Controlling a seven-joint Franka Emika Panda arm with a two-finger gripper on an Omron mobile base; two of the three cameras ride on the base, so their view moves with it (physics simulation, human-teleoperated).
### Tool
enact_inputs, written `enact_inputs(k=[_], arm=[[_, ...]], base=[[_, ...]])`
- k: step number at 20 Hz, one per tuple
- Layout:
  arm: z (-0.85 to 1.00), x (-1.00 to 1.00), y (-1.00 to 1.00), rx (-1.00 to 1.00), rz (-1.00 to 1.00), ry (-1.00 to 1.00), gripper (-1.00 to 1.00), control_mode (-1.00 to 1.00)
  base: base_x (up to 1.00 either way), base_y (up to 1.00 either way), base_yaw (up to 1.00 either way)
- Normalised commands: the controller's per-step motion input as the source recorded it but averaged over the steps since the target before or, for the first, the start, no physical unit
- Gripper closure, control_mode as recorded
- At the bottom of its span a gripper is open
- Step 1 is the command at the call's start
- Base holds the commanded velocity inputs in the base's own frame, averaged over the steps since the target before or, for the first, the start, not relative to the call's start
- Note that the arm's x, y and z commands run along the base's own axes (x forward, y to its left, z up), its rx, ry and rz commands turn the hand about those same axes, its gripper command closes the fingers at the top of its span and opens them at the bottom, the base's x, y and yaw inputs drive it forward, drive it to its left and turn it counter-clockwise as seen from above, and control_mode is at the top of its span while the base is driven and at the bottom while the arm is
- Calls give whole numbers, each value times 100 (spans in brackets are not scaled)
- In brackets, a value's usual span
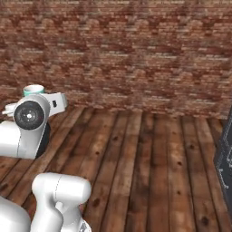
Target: Open the cabinet directly in front. Then move the beer and the mug to the dining counter with the candle on it.
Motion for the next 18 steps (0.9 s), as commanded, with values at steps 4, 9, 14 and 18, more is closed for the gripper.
enact_inputs(k=[4, 9, 14, 18], arm=[[0, 0, 0, 0, 0, 0, 100, 100], [0, 0, 0, 0, 0, 0, 100, 100], [0, 0, 0, 0, 0, 0, 100, 100], [0, 0, 0, 0, 0, 0, 100, 100]], base=[[100, 0, 34], [100, -7, 47], [100, -10, 55], [100, -6, 60]])
